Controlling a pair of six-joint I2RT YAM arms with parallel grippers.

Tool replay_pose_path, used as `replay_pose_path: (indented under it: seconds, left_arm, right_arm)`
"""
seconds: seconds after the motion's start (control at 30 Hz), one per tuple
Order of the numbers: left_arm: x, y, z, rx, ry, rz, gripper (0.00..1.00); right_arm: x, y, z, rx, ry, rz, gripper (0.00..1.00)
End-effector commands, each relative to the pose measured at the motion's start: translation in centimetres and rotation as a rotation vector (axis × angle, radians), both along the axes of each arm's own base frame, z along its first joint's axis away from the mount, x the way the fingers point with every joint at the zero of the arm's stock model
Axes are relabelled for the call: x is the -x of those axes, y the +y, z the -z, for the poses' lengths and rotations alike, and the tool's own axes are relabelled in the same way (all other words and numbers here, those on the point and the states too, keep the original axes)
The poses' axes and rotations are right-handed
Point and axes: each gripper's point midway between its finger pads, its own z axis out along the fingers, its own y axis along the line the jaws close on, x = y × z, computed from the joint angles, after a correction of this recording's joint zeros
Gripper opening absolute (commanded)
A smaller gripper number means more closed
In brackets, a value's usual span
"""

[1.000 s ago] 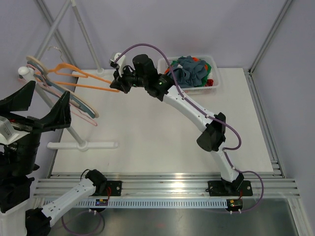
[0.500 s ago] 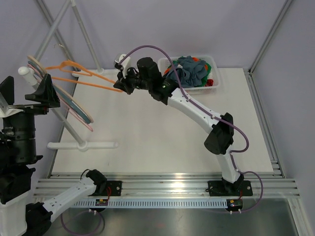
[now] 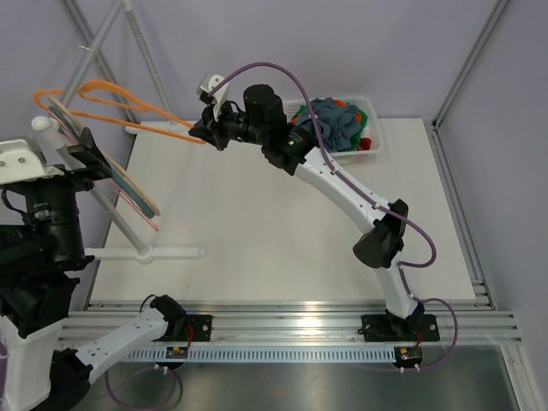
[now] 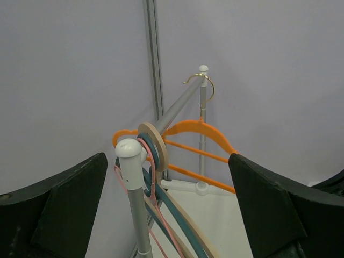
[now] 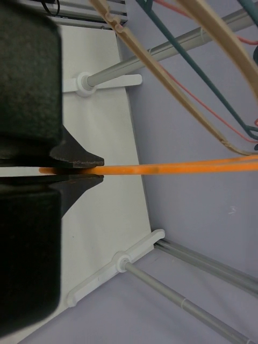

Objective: Remove the t-shirt from the hanger
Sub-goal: Hang the hanger back to the clothesline with the right arm

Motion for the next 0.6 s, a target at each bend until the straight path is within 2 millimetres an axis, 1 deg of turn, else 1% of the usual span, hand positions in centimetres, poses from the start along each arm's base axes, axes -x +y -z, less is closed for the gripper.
replay_pose_path:
  seconds: [0.0, 0.03, 0.2, 0.23, 0.3, 0.33, 0.37, 0.4, 0.43, 0.47, 0.5, 0.53, 0.57]
  left_arm:
    - [-1.3, -0.1, 0.5, -0.027, 0.041, -0.06, 0.99]
    - [-1.8, -0.5, 0.7, -0.035, 0.056, -0.062, 0.99]
    - [-3.1, -1.2, 1.1, -0.06, 0.089, -0.087, 0.99]
    - [-3.7, -1.6, 1.2, -0.066, 0.099, -0.081, 0.99]
    - [-4.1, -1.6, 1.4, -0.067, 0.109, -0.093, 0.99]
    - [-5.0, -2.3, 1.7, -0.081, 0.123, -0.076, 0.99]
    - [-5.4, -2.6, 2.2, -0.096, 0.149, -0.068, 0.99]
    - [-5.6, -2.3, 2.1, -0.071, 0.147, -0.076, 0.99]
    - [-6.3, -2.9, 2.2, -0.08, 0.153, -0.046, 0.99]
    - [-6.6, -2.9, 2.5, -0.08, 0.165, -0.04, 0.99]
    - [-6.8, -1.9, 2.4, -0.055, 0.159, -0.071, 0.99]
    - [-7.1, -2.0, 2.3, -0.054, 0.155, -0.051, 0.99]
    - [-8.0, -1.9, 3.0, -0.06, 0.184, -0.055, 0.99]
  right_arm:
    - [0.3, 0.2, -2.6, -0.051, -0.036, -0.036, 0.0]
    - [0.4, 0.3, -2.6, -0.053, -0.035, -0.041, 0.0]
    - [0.4, 0.5, -2.8, -0.054, -0.044, -0.047, 0.0]
    - [0.4, 0.5, -2.8, -0.054, -0.044, -0.049, 0.0]
    - [0.5, 0.5, -2.8, -0.054, -0.045, -0.053, 0.0]
    - [0.4, 0.4, -2.9, -0.054, -0.048, -0.053, 0.0]
    - [0.6, 0.5, -3.1, -0.057, -0.052, -0.061, 0.0]
    - [0.5, 0.5, -3.0, -0.057, -0.053, -0.061, 0.0]
    - [0.6, 0.5, -3.1, -0.06, -0.055, -0.064, 0.0]
    - [0.7, 0.7, -3.0, -0.059, -0.053, -0.072, 0.0]
    - [0.7, 0.8, -2.9, -0.055, -0.052, -0.076, 0.0]
    - [0.7, 0.7, -3.3, -0.061, -0.061, -0.079, 0.0]
    - [0.6, 1.0, -2.6, -0.05, -0.051, -0.084, 0.0]
